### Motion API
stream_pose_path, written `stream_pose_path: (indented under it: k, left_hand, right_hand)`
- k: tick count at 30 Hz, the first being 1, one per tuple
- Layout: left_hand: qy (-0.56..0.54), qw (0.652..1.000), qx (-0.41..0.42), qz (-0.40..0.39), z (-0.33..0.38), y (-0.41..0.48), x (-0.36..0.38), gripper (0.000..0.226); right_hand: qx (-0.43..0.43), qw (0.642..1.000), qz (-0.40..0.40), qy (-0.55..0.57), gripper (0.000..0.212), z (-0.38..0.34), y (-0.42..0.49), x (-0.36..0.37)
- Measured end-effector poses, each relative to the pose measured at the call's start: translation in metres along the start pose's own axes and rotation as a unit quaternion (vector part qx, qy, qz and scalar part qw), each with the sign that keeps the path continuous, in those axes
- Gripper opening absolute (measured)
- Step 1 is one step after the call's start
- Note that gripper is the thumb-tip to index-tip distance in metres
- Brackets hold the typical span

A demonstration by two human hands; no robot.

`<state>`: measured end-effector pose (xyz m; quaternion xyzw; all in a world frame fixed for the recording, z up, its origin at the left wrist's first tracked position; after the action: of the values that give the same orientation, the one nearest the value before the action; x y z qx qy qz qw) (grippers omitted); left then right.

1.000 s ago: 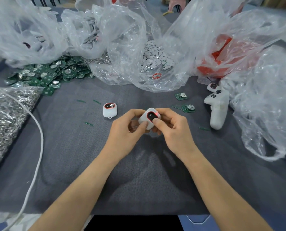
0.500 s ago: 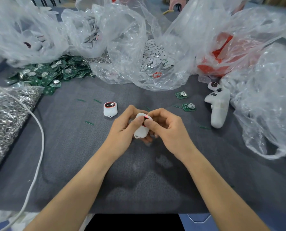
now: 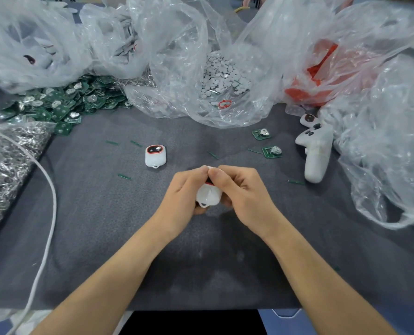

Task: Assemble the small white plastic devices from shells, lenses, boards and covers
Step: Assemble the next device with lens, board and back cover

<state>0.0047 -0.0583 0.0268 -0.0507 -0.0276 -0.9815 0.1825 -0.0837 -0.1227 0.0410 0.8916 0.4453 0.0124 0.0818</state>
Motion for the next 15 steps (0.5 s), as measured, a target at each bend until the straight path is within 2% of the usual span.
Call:
stream_pose_path:
  k: [4, 10, 13, 15]
  left_hand:
    - [-0.028, 1.0, 0.013, 0.003, 0.0, 0.002, -0.001, 0.035]
    - [0.033, 0.993, 0.11, 0.023, 0.009, -0.003, -0.006, 0.034]
    - [0.069, 0.991, 0.117, 0.02, 0.01, -0.005, -0.007, 0.03]
    - [0.082, 0.991, 0.108, 0.016, 0.009, -0.006, -0.006, 0.026]
  right_hand:
    - [-0.004, 1.0, 0.005, 0.009, 0.034, 0.0, 0.0, 0.003]
    - [0.0, 0.999, -0.006, 0.041, 0.03, -0.001, 0.001, 0.002]
    - [0.001, 1.0, 0.01, 0.026, 0.026, 0.002, 0.001, 0.0]
    - [-0.001, 1.0, 0.024, -0.001, 0.032, 0.003, 0.002, -0.001]
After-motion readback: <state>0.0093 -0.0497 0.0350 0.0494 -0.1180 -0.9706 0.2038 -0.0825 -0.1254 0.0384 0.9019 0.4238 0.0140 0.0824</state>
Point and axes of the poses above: each hand's wrist, its own y-axis towards the middle knuckle, its own x-axis out of the palm, z = x × y, the point moved 4 cm from there along y, towards the middle knuckle
